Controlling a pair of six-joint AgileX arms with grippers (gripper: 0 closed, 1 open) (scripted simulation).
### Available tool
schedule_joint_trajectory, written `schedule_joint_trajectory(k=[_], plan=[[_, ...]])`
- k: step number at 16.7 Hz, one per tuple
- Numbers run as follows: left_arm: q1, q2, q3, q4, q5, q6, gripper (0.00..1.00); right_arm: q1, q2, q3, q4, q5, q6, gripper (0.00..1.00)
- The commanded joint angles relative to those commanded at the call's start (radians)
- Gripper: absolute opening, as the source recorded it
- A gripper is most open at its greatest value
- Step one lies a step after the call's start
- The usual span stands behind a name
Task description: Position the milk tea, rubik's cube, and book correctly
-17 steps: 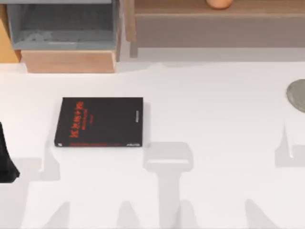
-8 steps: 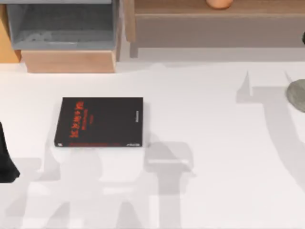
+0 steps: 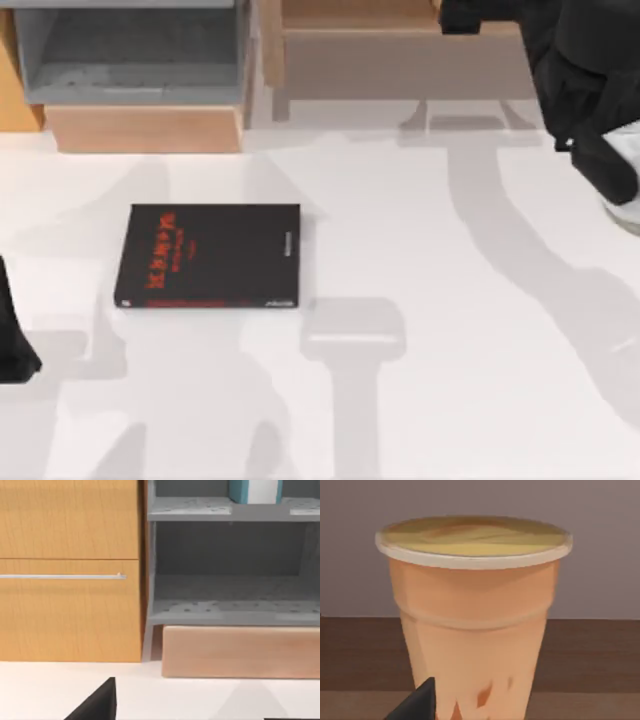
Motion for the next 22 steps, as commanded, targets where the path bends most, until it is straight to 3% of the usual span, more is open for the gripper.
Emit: schedule_joint_trajectory(k=[4, 12, 22], plan=[[0.000, 0.000, 0.000, 0.000, 0.000, 0.000, 1.00, 0.040, 0.166, 0.097, 0.065, 0.044, 0.001, 1.00], [0.000, 0.000, 0.000, 0.000, 0.000, 0.000, 1.00, 0.037, 0.194, 0.120, 0.066, 0.043, 0.001, 1.00], [0.000, 0.000, 0.000, 0.000, 0.000, 0.000, 1.00, -0.036, 0.417, 0.475, -0.057, -0.028, -0.001, 1.00]])
